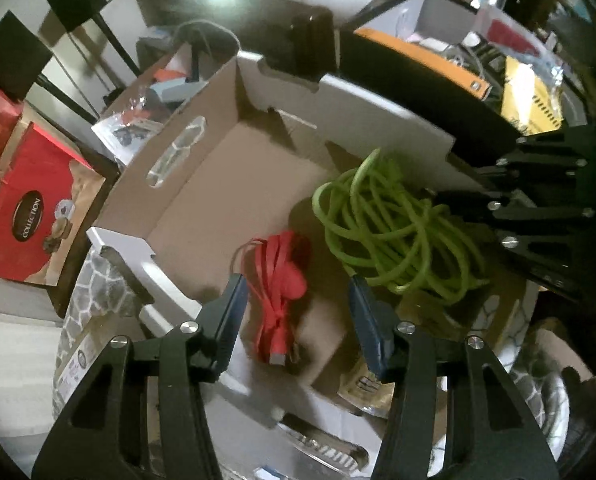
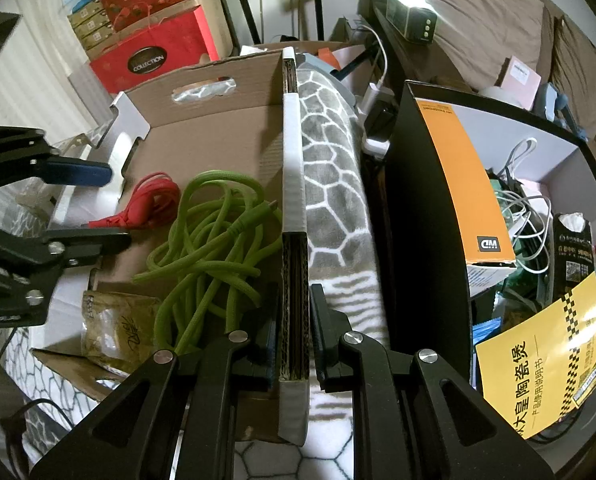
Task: Organize objects
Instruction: 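Carry the gold pouch with the left gripper into the box and release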
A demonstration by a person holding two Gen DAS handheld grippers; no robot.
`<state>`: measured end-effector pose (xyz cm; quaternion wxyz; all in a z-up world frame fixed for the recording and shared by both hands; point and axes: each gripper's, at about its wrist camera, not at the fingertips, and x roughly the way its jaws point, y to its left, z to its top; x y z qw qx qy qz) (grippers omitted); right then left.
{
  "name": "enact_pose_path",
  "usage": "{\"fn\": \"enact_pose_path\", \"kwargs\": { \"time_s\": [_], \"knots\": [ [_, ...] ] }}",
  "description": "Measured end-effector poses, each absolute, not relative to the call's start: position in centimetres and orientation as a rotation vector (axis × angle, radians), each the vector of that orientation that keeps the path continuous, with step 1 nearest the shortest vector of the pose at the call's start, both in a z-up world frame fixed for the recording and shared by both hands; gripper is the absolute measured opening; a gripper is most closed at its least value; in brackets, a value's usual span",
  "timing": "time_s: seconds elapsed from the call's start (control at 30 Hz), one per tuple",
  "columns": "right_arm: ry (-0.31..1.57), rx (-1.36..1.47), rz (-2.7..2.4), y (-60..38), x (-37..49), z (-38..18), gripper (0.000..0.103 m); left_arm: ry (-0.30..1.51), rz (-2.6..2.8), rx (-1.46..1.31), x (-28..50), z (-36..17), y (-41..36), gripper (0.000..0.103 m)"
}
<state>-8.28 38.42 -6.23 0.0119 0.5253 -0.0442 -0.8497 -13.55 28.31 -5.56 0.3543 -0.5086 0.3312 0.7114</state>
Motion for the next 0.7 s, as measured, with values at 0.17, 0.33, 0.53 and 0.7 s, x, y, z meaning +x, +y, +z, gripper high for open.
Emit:
{"fn": "enact_pose_path", "kwargs": {
  "time_s": [0.17,0.33,0.53,0.7],
  "knots": [
    [-0.140,1.638,-2.649,38.4,-8.3,-6.3,0.015,0.817,1.804,-1.365,-14.8,-6.8,28.3,0.046],
    [-0.139,1.641,-2.644,38.4,-8.2,-6.5,0.015,0.809,1.795,-1.365,-15.1,-7.6,27.6,0.030],
    [-0.136,1.647,-2.645,38.2,-8.1,-6.5,0.015,0.800,1.733,-1.323,-14.1,-7.1,26.8,0.024],
    [-0.139,1.649,-2.643,38.2,-8.2,-6.5,0.015,0.884,1.672,-1.252,-11.5,-6.8,27.1,0.024]
  ]
}}
